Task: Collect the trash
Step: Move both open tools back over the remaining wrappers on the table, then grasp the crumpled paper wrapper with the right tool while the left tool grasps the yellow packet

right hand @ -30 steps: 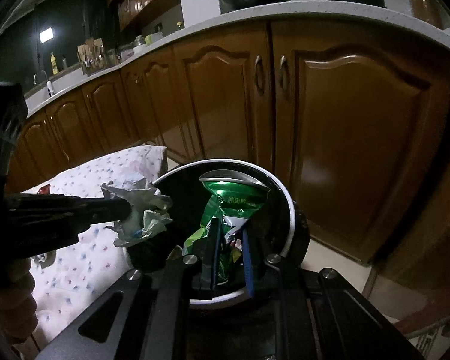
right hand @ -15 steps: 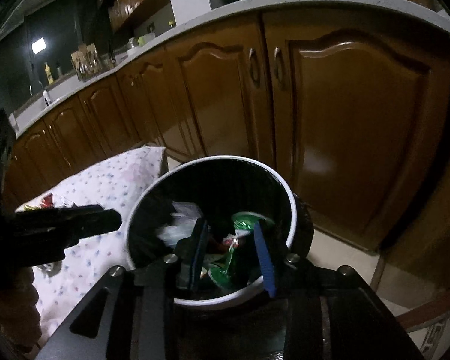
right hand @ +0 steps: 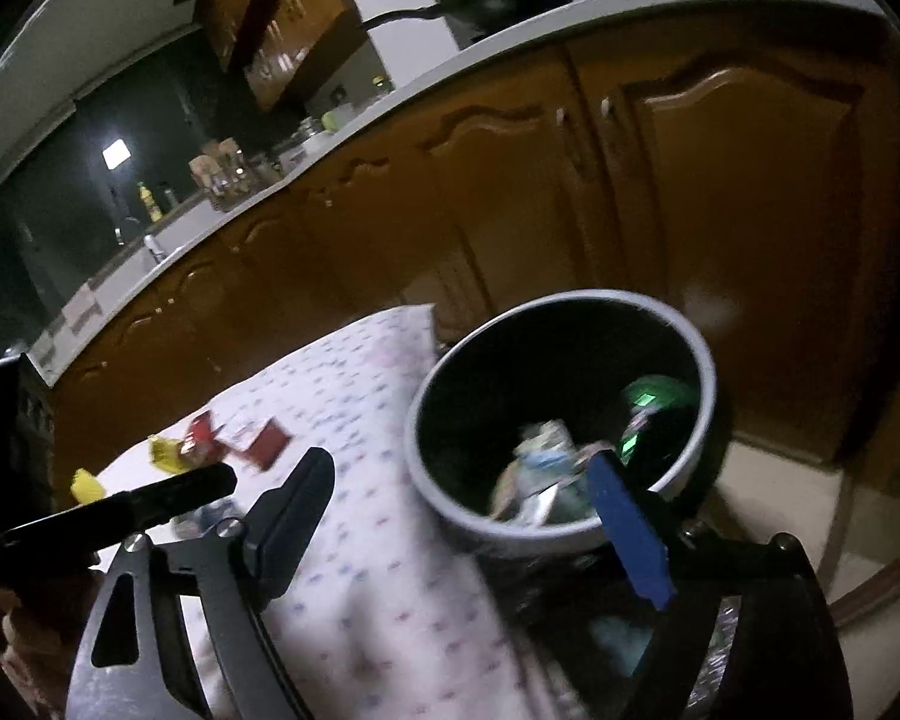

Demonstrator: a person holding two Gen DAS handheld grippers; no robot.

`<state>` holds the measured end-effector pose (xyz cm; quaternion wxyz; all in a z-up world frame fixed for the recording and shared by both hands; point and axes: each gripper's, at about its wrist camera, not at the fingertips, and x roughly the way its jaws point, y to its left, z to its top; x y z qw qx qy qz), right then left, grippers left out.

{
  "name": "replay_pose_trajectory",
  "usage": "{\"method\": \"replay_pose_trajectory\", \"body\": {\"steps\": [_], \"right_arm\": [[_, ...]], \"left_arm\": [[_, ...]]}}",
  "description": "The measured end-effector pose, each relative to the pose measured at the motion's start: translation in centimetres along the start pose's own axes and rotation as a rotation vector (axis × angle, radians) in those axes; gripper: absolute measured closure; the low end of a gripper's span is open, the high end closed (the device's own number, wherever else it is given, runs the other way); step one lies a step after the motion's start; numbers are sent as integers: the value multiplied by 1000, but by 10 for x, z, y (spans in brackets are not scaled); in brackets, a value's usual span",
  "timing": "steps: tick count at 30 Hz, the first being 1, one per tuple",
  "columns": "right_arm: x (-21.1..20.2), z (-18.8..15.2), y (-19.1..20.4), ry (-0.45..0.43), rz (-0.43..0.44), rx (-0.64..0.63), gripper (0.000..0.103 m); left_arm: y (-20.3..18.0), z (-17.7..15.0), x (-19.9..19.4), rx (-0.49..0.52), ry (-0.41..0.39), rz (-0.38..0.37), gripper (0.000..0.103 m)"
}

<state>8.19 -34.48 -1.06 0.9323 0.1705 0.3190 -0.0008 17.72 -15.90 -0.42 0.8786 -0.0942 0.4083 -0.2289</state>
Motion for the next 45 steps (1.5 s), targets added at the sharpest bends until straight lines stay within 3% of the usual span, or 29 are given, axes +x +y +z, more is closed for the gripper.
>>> {"method": "replay_pose_trajectory", "body": {"steps": [11, 27, 38, 45], "right_arm": [[21, -39, 54, 98, 109, -11, 14], [59, -64, 128, 198, 223, -106, 14], [91, -66, 161, 253, 272, -122, 14], [113, -67, 167, 291, 285, -83, 15]], "left_arm": [[71, -22, -46, -133, -62, 66, 55], [154, -35, -82, -226, -107, 181, 55], [207, -15, -72, -228, -82, 296, 54], [234, 21, -59, -205, -112, 307, 49]]}}
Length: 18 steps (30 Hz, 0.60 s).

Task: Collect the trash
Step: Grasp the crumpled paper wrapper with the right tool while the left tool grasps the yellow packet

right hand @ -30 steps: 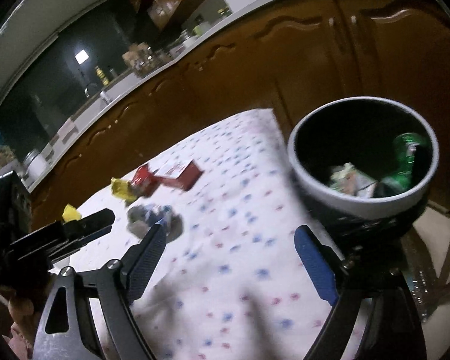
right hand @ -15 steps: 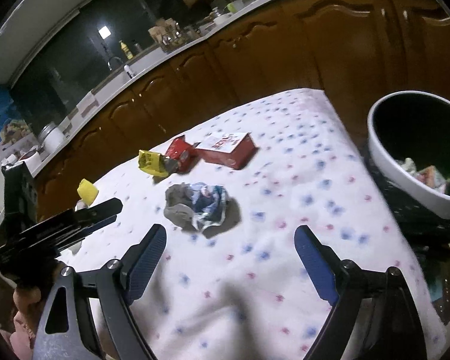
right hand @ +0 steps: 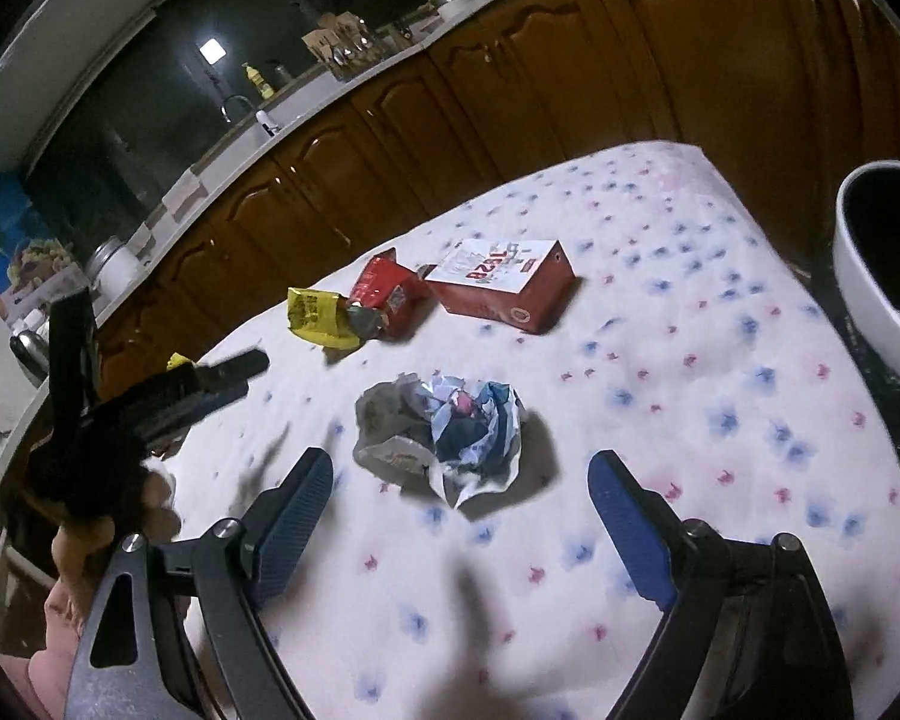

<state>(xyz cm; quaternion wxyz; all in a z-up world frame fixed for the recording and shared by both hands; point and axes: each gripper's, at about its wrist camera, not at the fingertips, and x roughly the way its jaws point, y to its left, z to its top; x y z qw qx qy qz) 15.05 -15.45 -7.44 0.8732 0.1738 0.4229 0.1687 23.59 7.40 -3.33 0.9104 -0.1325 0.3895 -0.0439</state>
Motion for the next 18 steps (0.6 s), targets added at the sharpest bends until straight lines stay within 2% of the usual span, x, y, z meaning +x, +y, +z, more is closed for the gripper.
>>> {"method": "replay_pose_trajectory", "body": {"steps": [2, 6, 9, 10, 11, 13, 14, 16, 18], "right_arm": [[6, 2, -1, 10, 0, 14, 15], [16, 2, -3, 24, 6, 28, 21], [22, 3, -5, 38, 3, 35, 35], [25, 3, -6, 46, 2, 38, 48], [26, 3, -7, 51, 0, 40, 62], [28, 3, -8, 63, -1, 42, 79], [27, 2, -7, 64, 2, 40, 85], [25, 1, -6, 57, 3, 31, 93], [21, 1, -3, 45, 8, 17, 95]], "left_arm": [[-1, 10, 8, 22, -15, -16, 49], [-6, 22, 28, 86, -14, 1, 47], [-5, 27, 42, 86, -3, 10, 47], [-5, 28, 45, 87, 0, 3, 49], [-6, 28, 47, 90, 0, 0, 52], [-9, 27, 49, 108, 7, -8, 82], [-10, 26, 51, 117, 12, -10, 88], [-12, 22, 49, 127, 10, -14, 94], [-13, 18, 43, 129, 1, -16, 95]]}}
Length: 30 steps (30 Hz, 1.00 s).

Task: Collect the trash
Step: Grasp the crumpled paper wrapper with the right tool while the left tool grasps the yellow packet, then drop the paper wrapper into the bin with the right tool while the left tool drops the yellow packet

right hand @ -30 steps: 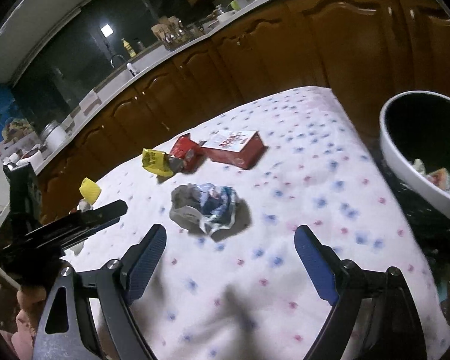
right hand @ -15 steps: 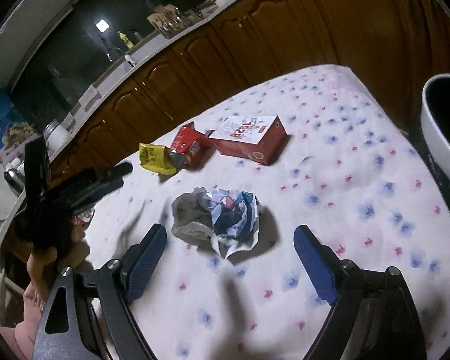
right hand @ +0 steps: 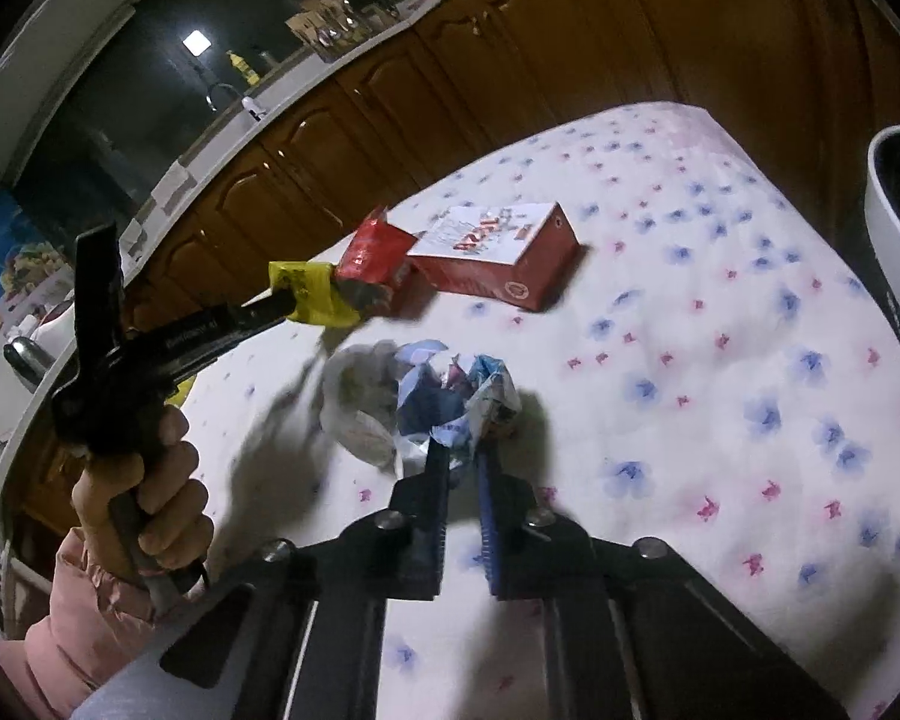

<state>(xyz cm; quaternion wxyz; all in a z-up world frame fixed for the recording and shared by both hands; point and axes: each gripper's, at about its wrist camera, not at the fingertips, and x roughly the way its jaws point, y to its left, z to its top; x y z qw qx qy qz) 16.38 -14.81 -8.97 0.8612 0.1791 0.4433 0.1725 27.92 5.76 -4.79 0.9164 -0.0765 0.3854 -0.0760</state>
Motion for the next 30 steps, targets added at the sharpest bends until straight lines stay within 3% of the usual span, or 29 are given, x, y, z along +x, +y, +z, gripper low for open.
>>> {"method": "replay_pose_trajectory", "body": {"steps": [4, 13, 20, 30], "right_arm": [[-11, -1, 6, -27, 6, -31, 97], [-44, -5, 7, -84, -10, -67, 98], [-81, -10, -7, -139, -70, -70, 98], [-146, -17, -55, -228, -176, -5, 98]], "left_arm": [[-1, -12, -18, -17, -15, -6, 96], [-24, -44, -72, -59, -44, -94, 96], [-72, -52, -90, 5, -44, -196, 96], [-145, -62, -91, 108, 3, -321, 96]]}}
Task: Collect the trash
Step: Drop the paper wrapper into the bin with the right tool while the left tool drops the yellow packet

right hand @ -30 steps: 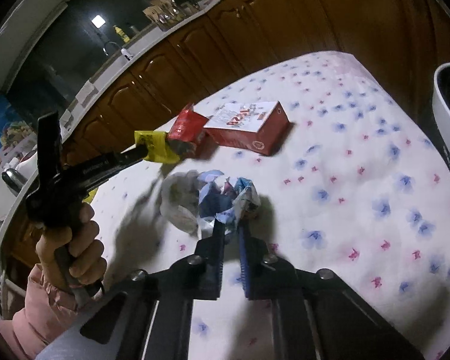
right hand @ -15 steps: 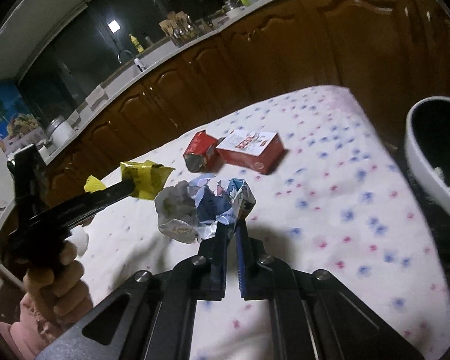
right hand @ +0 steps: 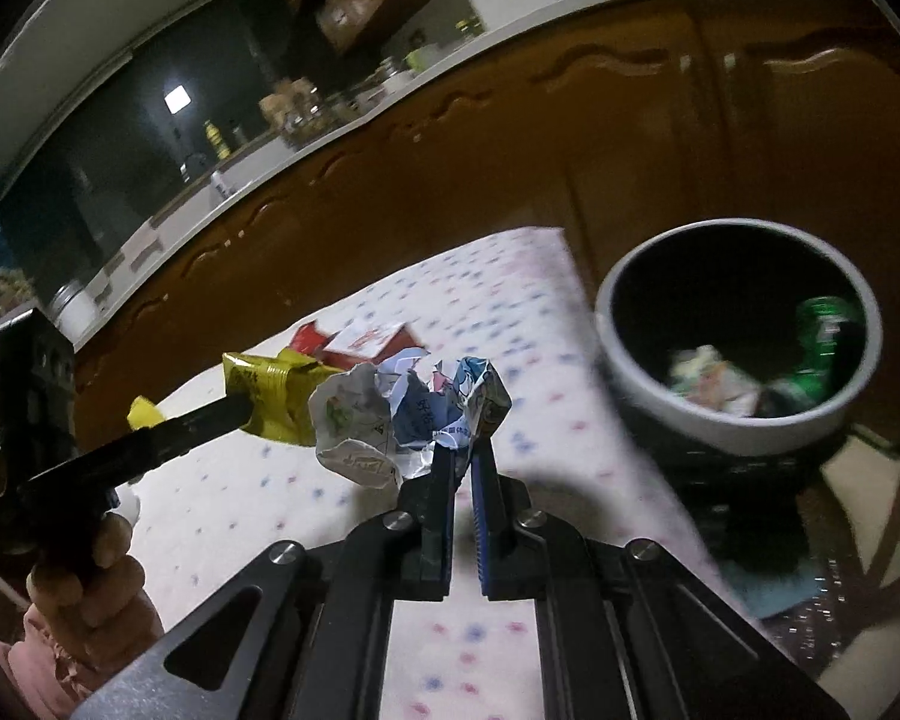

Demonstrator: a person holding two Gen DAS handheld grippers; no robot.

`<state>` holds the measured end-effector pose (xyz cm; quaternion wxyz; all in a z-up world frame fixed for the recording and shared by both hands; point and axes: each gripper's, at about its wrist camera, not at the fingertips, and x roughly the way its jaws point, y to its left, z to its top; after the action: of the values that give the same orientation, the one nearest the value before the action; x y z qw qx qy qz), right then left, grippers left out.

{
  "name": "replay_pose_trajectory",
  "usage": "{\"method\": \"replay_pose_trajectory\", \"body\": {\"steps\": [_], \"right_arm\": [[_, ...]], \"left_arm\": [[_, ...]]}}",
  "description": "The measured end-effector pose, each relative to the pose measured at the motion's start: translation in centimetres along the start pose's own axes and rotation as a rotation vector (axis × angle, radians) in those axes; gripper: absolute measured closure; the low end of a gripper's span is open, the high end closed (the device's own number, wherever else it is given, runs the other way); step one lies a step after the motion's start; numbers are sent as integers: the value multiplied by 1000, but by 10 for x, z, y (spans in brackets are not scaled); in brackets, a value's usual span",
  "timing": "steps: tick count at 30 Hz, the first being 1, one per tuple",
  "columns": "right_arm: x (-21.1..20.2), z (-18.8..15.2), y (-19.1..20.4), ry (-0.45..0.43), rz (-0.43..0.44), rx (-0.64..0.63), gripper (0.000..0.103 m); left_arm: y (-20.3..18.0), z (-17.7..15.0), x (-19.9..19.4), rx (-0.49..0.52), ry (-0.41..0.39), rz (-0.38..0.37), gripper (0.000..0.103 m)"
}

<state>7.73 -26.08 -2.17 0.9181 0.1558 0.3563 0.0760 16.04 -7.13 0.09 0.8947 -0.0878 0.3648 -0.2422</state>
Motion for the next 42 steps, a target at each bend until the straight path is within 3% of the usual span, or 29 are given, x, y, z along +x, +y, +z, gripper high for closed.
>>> {"method": "replay_pose_trajectory", "body": {"steps": [12, 26, 42], "right_arm": [[-45, 12, -61, -87, -127, 63, 97], [-47, 36, -93, -109, -232, 46, 97], [-22, 65, -123, -63, -289, 25, 97]], "left_arm": [[-72, 13, 25, 96, 20, -81, 96], [-123, 37, 70, 148, 62, -129, 96], [-156, 51, 134, 213, 136, -83, 96]]}}
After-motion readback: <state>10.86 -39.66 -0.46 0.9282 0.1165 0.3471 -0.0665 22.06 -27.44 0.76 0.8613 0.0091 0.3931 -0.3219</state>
